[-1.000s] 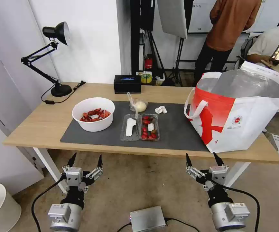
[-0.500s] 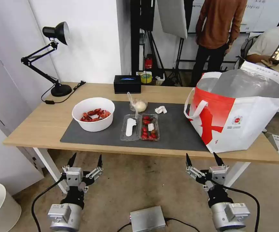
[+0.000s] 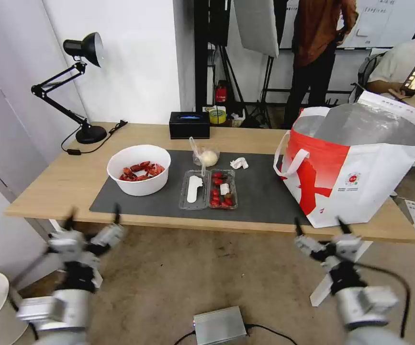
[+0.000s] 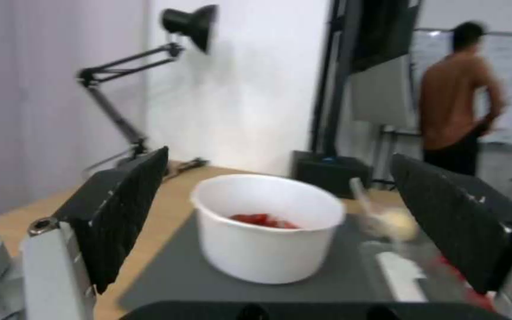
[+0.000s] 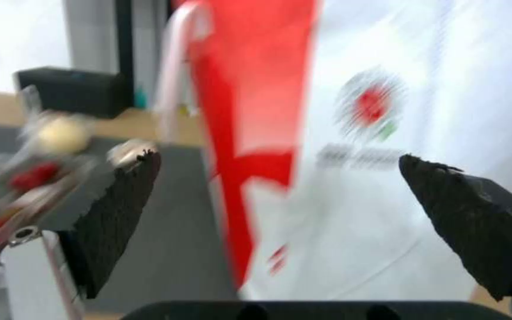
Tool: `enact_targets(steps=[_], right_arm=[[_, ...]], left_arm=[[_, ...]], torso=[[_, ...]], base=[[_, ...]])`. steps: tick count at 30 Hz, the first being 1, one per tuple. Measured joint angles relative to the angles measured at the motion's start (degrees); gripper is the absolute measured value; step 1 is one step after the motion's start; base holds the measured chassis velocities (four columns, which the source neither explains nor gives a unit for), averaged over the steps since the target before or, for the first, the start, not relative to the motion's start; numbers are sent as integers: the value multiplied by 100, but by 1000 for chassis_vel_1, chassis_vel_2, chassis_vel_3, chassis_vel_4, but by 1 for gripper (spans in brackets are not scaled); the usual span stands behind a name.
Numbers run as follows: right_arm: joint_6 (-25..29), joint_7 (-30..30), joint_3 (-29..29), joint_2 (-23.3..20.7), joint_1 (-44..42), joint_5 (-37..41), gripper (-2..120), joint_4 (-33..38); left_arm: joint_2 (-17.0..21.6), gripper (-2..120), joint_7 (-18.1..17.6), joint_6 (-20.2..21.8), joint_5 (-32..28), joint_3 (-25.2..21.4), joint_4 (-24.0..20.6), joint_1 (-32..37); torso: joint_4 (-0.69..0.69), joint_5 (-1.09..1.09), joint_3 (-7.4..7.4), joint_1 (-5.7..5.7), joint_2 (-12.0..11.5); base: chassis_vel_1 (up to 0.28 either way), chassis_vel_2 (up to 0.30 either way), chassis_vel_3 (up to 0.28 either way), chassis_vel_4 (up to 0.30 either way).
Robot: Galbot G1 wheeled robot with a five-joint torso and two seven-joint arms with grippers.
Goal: Pick up the trash from the table and place it into the takeout bag.
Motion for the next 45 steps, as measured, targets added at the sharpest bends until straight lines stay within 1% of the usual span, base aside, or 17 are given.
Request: enact_targets(steps=[1, 2, 4, 6, 7, 10, 14, 17, 23, 28, 32, 33, 36, 37, 40, 41, 45], right_arm=[[-147, 104, 174, -222, 105, 244, 100, 37], [-147, 104, 174, -222, 105, 244, 100, 37], [-295, 221, 362, -539, 257, 579, 100, 66], [-293, 209, 66, -794, 389, 796, 100, -29], [-293, 209, 66, -794, 389, 796, 100, -29], [-286, 196, -296, -900, 473, 879, 100, -49], [-291, 174, -519, -919, 522, 978, 99, -16], [-315, 154, -841, -962, 708, 1027, 99, -94], [-375, 154, -1112, -1040, 898, 1166, 99, -189], [-396, 152, -1222, -1112, 974, 1196, 99, -269], [-396, 133, -1307, -1205, 1041, 1194, 99, -349], [-396, 133, -1307, -1205, 1041, 1194, 99, -349], [-397, 114, -1336, -1266, 1102, 1197, 99, -402], [-397, 114, -1336, -1266, 1102, 1197, 99, -402], [-396, 94, -1329, -1293, 1098, 1204, 99, -424], [-396, 94, -1329, -1293, 1098, 1204, 99, -424], [-391, 63, -1315, -1289, 1048, 1205, 99, -424]], left_arm=[[20, 100, 131, -30, -50, 7, 52, 9], [20, 100, 131, -30, -50, 7, 52, 9], [40, 100, 333, -65, -103, 33, 124, 45], [44, 100, 447, -88, -117, 46, 190, 61], [44, 100, 447, -88, -117, 46, 190, 61], [64, 100, 515, -108, -155, -1, 316, 63], [87, 100, 575, -127, -192, -57, 378, 73], [108, 100, 612, -140, -222, -115, 434, 82], [125, 100, 654, -127, -273, -102, 480, 83], [110, 100, 660, 64, -322, 164, 523, 28], [185, 100, 567, 275, -174, 559, 771, -283], [185, 100, 567, 275, -174, 559, 771, -283], [380, 100, 502, 601, -464, 857, 871, -409], [380, 100, 502, 601, -464, 857, 871, -409], [665, 100, 360, 1023, -1200, 1304, 917, -497], [665, 100, 360, 1023, -1200, 1304, 917, -497], [869, 100, -5, 1464, -2279, 1872, 881, -717]], torso=[[1, 0, 0, 0, 0], [1, 0, 0, 0, 0], [-2, -2, 0, 0, 0], [2, 1, 1, 0, -1], [2, 1, 1, 0, -1], [2, -3, 0, 0, 0], [0, -2, 0, 0, 0], [1, -2, 0, -1, 0], [1, -1, 0, -1, 0], [1, -1, 0, -1, 0], [0, -2, 0, 0, 0], [0, -2, 0, 0, 0], [1, -1, 0, -1, 0], [1, -1, 0, -1, 0], [1, -1, 0, 0, 0], [1, -1, 0, 0, 0], [1, -1, 0, 0, 0]], base=[[0, 0, 0, 0], [0, 0, 0, 0], [0, 0, 0, 0], [0, 0, 0, 0], [0, 0, 0, 0], [0, 0, 0, 0], [0, 0, 0, 0], [0, 0, 0, 0], [0, 0, 0, 0], [0, 0, 0, 0], [0, 0, 0, 0], [0, 0, 0, 0], [0, 0, 0, 0], [0, 0, 0, 0], [0, 0, 0, 0], [0, 0, 0, 0], [0, 0, 0, 0]])
